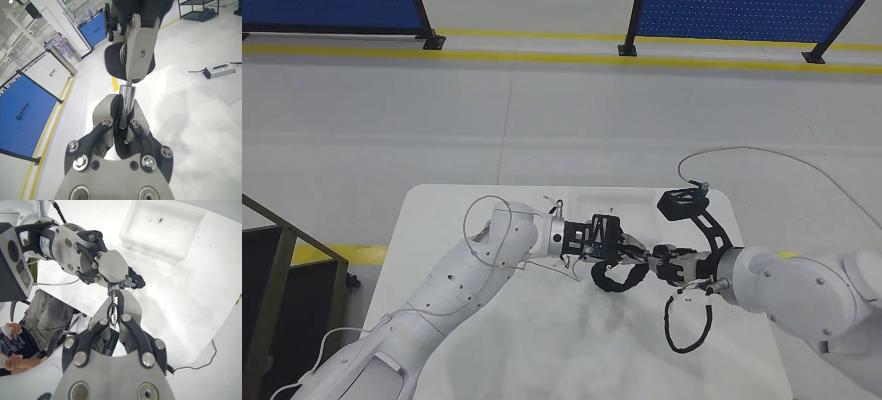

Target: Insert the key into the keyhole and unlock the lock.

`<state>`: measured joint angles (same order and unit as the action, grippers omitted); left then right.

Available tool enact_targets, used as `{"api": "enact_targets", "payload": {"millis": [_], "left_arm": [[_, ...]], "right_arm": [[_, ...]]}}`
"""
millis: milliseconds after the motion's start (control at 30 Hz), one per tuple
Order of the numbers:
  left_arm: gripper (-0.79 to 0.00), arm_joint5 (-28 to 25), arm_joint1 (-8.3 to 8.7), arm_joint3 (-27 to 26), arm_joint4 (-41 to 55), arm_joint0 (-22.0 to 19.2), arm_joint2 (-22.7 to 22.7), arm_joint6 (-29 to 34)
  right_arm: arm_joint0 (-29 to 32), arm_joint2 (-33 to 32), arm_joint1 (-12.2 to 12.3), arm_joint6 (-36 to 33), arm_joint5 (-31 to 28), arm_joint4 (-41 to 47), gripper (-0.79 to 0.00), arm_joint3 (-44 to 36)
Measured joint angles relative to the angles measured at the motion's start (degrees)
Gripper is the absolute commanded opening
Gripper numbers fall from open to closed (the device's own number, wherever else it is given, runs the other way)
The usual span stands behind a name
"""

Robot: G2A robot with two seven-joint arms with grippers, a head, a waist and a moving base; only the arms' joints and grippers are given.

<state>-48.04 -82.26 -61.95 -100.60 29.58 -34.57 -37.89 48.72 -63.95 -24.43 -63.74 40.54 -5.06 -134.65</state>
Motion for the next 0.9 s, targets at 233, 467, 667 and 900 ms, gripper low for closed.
{"api": "enact_targets", "payload": {"millis": [233,467,667,900], "left_arm": [[-0.785,-3.01,0.23,-0.1,0.97,0.09,-0.48,1.0],[-0.785,-8.1,0.61,-0.83,5.21,-0.43,-2.81,6.83],[-0.785,-9.98,1.04,-1.41,13.5,-1.03,-2.0,15.58],[-0.785,-9.96,2.78,-3.17,28.36,-5.24,3.82,29.16]], "right_arm": [[-1.42,-0.89,0.5,-0.48,-0.68,1.2,0.0,0.0],[-0.42,-3.92,0.91,0.02,-8.14,1.68,0.0,0.0],[3.51,-6.45,2.26,-2.18,-20.92,-5.13,0.0,0.0],[9.97,-7.16,3.09,0.96,-35.81,-12.71,0.0,0.0]]}}
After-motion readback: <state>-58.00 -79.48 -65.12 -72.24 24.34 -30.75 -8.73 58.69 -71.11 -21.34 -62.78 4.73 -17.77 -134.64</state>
